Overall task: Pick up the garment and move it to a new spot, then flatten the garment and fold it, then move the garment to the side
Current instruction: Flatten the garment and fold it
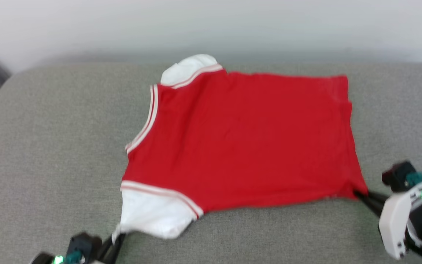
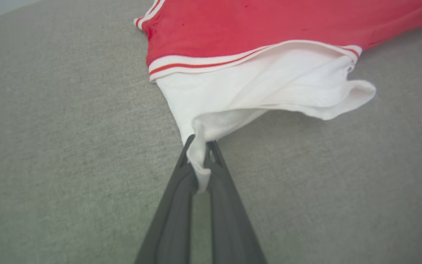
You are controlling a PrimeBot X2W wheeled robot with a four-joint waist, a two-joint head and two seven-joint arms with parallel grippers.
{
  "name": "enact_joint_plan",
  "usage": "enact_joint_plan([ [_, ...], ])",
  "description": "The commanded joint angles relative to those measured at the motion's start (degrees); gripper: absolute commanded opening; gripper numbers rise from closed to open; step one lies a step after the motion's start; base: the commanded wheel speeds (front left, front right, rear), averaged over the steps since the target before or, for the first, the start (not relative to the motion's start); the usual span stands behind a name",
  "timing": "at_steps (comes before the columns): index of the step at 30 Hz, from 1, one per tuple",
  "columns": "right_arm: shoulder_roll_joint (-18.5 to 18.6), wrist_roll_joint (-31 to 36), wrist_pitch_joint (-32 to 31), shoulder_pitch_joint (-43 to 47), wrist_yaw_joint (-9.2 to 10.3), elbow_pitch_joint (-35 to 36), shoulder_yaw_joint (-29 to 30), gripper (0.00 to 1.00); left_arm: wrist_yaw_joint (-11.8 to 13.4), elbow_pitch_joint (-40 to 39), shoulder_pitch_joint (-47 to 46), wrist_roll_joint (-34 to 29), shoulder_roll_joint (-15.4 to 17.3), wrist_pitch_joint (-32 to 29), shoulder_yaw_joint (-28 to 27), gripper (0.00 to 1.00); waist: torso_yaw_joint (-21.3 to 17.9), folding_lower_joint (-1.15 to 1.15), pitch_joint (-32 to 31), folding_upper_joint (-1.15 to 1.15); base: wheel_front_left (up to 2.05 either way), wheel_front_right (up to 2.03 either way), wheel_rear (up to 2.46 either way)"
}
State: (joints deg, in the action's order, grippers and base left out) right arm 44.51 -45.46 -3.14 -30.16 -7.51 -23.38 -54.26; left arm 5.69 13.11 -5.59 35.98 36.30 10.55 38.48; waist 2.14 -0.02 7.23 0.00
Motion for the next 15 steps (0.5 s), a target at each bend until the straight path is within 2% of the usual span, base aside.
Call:
enact_joint_plan([
  [1, 0.94, -0.49, -0.36, 2.29, 0.04, 0.8, 0.34, 0.0, 0.57, -0.82, 2.37, 0.53, 0.72, -0.48, 0.26, 0.0, -0.07, 0.02, -2.49, 0.0, 0.0, 0.0, 0.0],
  [10, 3.97, -2.17, -2.79, 16.26, 0.04, 6.41, 4.61, 0.0, 3.06, -9.21, 13.69, 4.31, 3.11, -5.1, 2.56, 0.0, -0.41, 0.02, -6.43, 0.0, 0.0, 0.0, 0.0],
  [15, 3.65, -1.13, -4.23, 21.36, 0.04, 8.38, 7.98, 0.0, 3.46, -10.6, 15.79, 5.04, 3.35, -6.99, 3.71, 0.0, -0.86, 0.02, -6.96, 0.0, 0.0, 0.0, 0.0],
])
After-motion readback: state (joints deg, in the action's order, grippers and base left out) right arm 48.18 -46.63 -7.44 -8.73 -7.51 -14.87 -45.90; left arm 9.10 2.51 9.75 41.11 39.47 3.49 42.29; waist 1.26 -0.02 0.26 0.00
